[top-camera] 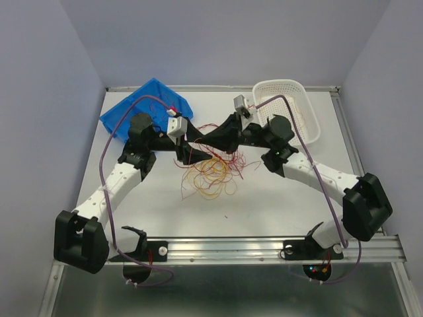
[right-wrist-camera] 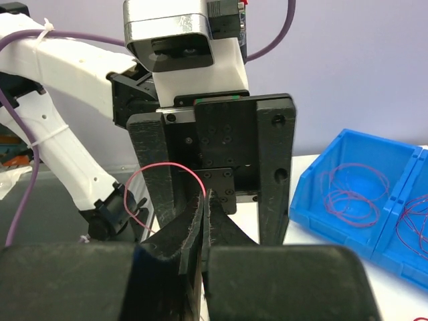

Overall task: Untangle the cables
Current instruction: Place the cable in the bin.

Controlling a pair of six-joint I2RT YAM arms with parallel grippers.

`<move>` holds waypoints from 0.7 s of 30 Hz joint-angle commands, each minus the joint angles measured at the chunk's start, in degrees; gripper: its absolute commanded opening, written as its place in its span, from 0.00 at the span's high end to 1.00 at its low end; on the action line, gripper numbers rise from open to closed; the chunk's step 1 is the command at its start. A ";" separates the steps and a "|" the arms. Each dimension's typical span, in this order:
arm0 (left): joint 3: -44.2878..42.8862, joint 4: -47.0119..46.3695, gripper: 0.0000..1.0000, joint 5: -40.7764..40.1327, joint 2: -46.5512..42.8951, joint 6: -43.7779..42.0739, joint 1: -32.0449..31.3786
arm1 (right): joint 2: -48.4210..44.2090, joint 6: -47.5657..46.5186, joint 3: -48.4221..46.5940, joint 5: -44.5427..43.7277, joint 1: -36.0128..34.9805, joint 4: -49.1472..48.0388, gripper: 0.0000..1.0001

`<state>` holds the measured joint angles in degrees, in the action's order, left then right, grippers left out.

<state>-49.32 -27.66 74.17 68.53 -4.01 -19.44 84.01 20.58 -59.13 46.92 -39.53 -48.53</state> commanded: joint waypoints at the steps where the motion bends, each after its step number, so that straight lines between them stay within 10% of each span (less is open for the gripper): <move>1: -0.95 -2.84 0.57 2.30 -0.95 0.49 -0.42 | 0.28 1.74 -0.11 0.63 -0.64 -7.70 0.99; 4: -1.57 -2.75 1.00 0.81 0.02 1.37 -0.42 | 0.46 3.24 0.77 1.51 -0.64 -10.52 0.99; 14: -2.01 -2.66 1.00 -0.53 -3.31 7.08 10.11 | -5.06 1.05 7.79 -6.73 -0.64 -10.70 0.17; 21: -7.61 13.13 1.00 0.45 -4.11 -0.89 24.70 | -10.26 -0.45 11.58 -11.84 -0.55 -10.62 0.16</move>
<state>-50.76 -22.94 73.21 65.91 0.08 1.43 77.65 21.61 -49.21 39.94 -39.79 -55.75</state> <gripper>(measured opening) 0.026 0.841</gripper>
